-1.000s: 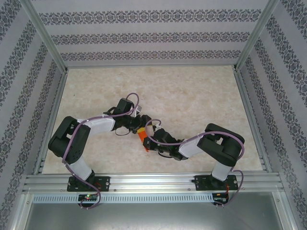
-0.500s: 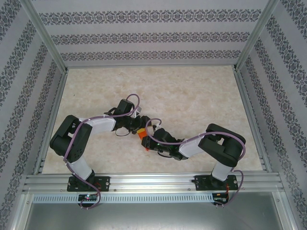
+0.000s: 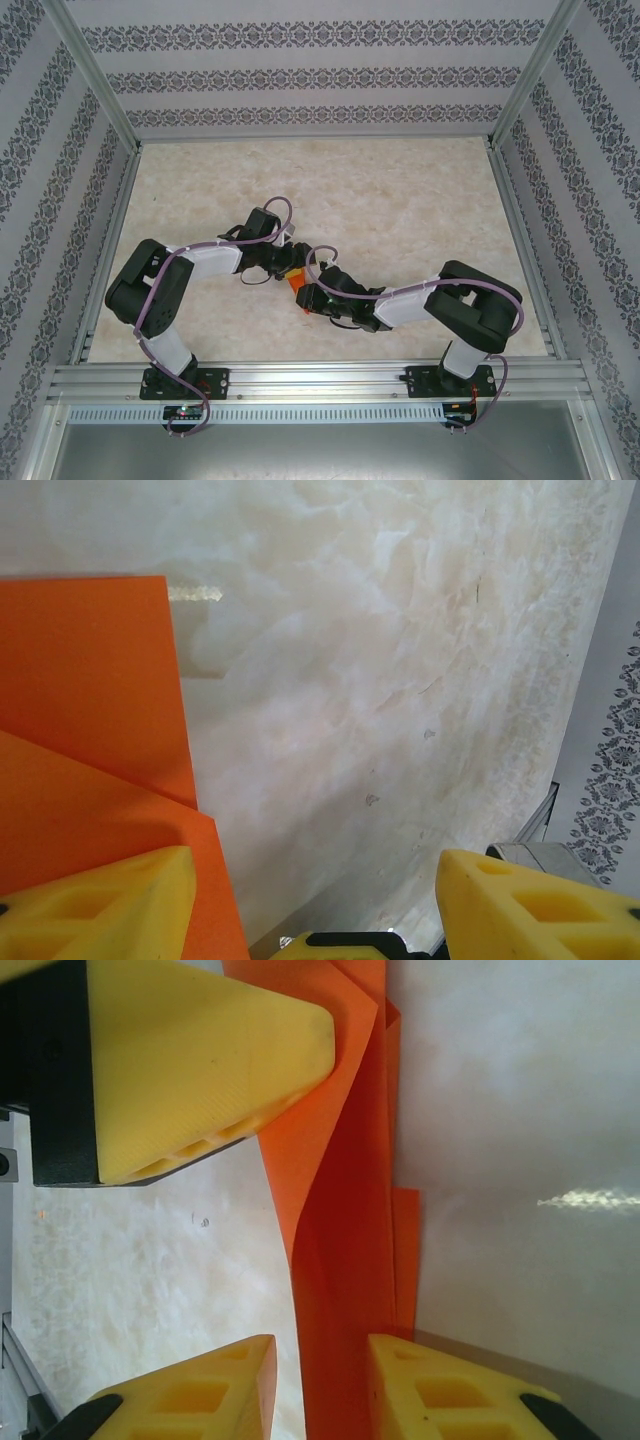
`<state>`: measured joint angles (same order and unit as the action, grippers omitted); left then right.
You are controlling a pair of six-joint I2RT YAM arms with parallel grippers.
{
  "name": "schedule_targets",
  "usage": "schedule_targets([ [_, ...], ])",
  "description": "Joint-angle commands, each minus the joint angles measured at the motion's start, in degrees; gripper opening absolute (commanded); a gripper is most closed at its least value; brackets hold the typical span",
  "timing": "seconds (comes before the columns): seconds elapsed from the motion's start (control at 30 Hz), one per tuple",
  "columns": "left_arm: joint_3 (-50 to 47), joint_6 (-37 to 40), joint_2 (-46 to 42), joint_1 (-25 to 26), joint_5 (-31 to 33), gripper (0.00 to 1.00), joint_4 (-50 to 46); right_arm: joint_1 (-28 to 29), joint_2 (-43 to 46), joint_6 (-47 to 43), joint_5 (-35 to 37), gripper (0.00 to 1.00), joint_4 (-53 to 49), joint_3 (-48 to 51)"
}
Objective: Fold a paper plane with a square sheet of paper (pick it up from the middle)
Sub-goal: Fold the wing for the fifth time at the center of the table.
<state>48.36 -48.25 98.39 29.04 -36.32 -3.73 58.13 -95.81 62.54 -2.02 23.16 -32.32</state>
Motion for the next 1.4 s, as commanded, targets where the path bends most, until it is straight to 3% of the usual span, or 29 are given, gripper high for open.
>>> schedule_targets([
  [0.0, -1.0, 1.7, 0.8, 0.6, 1.0, 0.66, 0.8, 0.8, 2.0, 0.4, 1.2, 0.31, -5.5, -0.2],
  [0.67, -1.0, 1.9, 0.7, 0.6, 0.4, 0.65, 0.9, 0.0, 5.3, -2.6, 2.3, 0.33, -10.2, -4.0],
  [1.0, -0.9, 1.9, 0.5, 0.6, 0.2, 0.65, 0.7, 0.1, 2.7, -2.4, 0.2, 0.14, -9.2, -3.5],
  [1.37, -0.7, 2.1, 0.7, 0.6, 0.3, 0.65, 0.4, 0.3, 1.0, -0.2, 0.5, 0.11, -8.1, -1.6],
])
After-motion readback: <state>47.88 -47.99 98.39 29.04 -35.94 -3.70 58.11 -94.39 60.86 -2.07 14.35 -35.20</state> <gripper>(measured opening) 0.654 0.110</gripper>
